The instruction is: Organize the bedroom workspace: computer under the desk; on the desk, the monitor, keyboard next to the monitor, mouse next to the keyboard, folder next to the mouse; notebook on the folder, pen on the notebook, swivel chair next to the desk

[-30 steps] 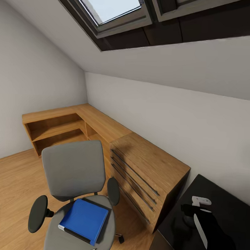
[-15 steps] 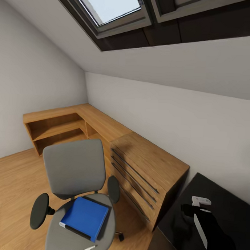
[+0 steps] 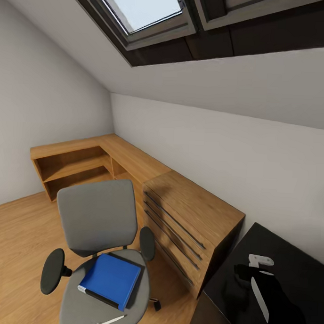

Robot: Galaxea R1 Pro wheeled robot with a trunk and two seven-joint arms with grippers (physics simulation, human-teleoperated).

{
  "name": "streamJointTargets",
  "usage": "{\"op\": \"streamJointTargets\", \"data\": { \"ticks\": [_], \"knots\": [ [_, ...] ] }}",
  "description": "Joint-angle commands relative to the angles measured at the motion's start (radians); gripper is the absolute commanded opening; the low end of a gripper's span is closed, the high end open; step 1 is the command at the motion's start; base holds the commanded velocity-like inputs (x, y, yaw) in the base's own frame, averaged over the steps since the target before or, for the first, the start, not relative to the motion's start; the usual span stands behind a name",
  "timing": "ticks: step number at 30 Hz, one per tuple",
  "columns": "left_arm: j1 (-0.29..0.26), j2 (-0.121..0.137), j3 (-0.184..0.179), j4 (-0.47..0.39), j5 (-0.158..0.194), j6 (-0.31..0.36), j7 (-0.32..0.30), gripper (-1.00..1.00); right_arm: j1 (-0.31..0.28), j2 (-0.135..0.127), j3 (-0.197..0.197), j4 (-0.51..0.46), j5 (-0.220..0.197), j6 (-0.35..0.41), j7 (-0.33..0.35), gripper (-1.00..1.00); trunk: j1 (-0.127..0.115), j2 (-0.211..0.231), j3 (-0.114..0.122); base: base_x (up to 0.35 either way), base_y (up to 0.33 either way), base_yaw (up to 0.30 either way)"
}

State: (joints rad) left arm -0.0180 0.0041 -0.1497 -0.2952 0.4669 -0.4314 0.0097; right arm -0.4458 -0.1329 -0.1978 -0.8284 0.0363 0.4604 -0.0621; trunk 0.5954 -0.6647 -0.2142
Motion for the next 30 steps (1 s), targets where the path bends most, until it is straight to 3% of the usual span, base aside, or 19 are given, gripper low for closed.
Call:
{"op": "streamJointTargets", "data": {
  "ticks": [1, 30],
  "knots": [
    [-0.001, 0.000, -0.007, 0.001, 0.009, -0.004, 0.001, 1.00, -0.001, 0.000, 0.000, -0.001, 0.004, 0.006, -0.001, 1.00, 0.000, -0.001, -0.002, -0.004, 0.000, 0.000],
    [-0.001, -0.001, -0.008, 0.001, 0.007, -0.004, 0.001, 1.00, -0.001, 0.001, 0.000, -0.001, 0.003, 0.005, 0.001, 1.00, 0.000, -0.001, -0.002, -0.037, 0.000, 0.000]
  ]
}}
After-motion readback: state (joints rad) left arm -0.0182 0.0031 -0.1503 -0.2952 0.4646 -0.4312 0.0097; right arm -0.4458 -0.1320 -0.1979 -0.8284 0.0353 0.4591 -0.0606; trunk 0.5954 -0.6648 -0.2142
